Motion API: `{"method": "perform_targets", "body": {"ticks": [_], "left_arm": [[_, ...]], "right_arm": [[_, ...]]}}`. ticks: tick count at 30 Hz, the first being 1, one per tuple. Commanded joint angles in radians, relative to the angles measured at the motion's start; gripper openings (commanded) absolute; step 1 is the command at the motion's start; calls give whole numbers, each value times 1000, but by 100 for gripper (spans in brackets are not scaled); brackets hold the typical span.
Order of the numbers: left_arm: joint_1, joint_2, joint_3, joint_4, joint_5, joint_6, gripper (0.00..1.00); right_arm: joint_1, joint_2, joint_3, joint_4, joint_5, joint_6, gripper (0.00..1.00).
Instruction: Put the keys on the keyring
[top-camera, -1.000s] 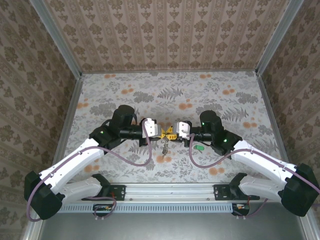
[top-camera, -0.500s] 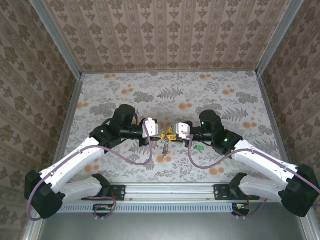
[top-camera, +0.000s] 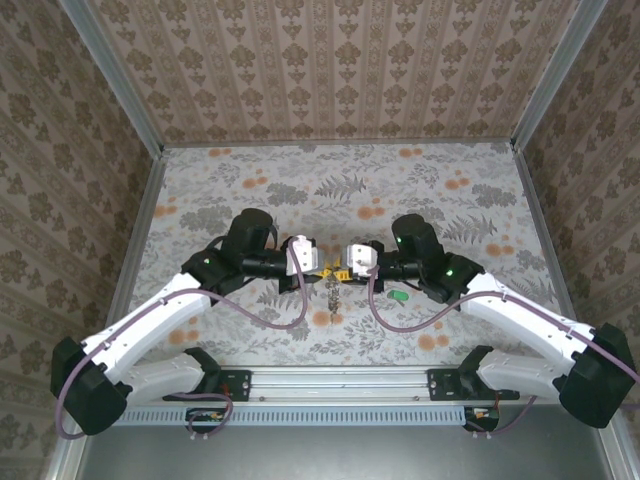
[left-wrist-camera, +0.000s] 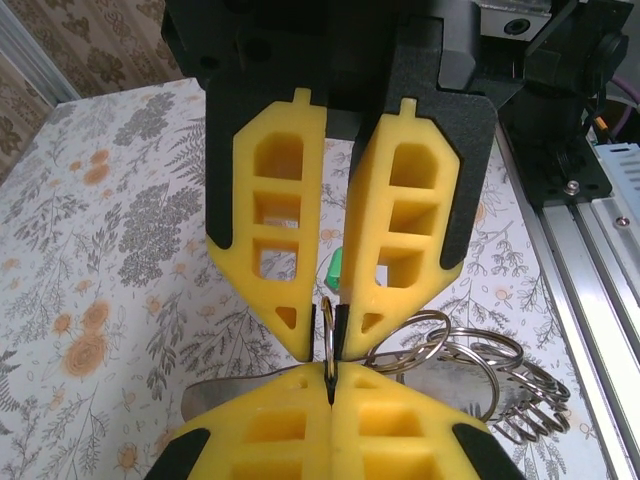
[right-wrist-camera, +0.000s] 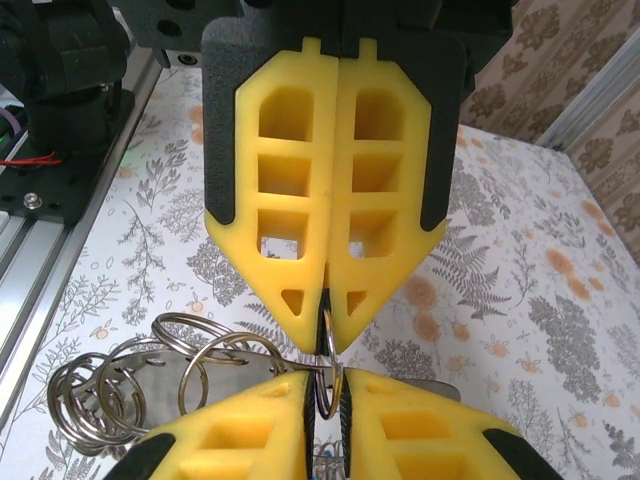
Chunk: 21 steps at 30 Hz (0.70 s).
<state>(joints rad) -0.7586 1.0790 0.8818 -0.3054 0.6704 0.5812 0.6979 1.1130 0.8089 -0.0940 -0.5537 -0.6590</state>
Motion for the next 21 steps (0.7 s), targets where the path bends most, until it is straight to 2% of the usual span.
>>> {"method": "perform_targets", "body": {"ticks": [1, 6, 8, 11, 13, 14, 16, 21], "left_arm": [[-5, 6, 46, 5, 43, 15, 0], [-5, 22, 54, -12, 33, 11, 0], [-5, 28, 56, -16, 26, 6, 0], [-3, 32, 62, -17, 25, -1, 0], [-1, 22, 60, 11, 15, -31, 0], [2, 14, 55, 32, 7, -50, 6], [9, -12, 37, 78, 1, -84, 24], [17, -77, -16, 177, -52, -123, 43]], "right_arm": [[8, 7, 36, -31, 9, -15, 18], [10, 8, 43, -50, 19, -17, 13], [11, 11, 50, -71, 17, -26, 0], [11, 21, 76, -121, 4, -28, 0], [7, 13, 62, -87, 12, 18, 0], [1, 1, 45, -48, 7, 48, 0], [-21, -40, -13, 89, 3, 150, 0], [-111, -141, -147, 342, -44, 371, 0]]}}
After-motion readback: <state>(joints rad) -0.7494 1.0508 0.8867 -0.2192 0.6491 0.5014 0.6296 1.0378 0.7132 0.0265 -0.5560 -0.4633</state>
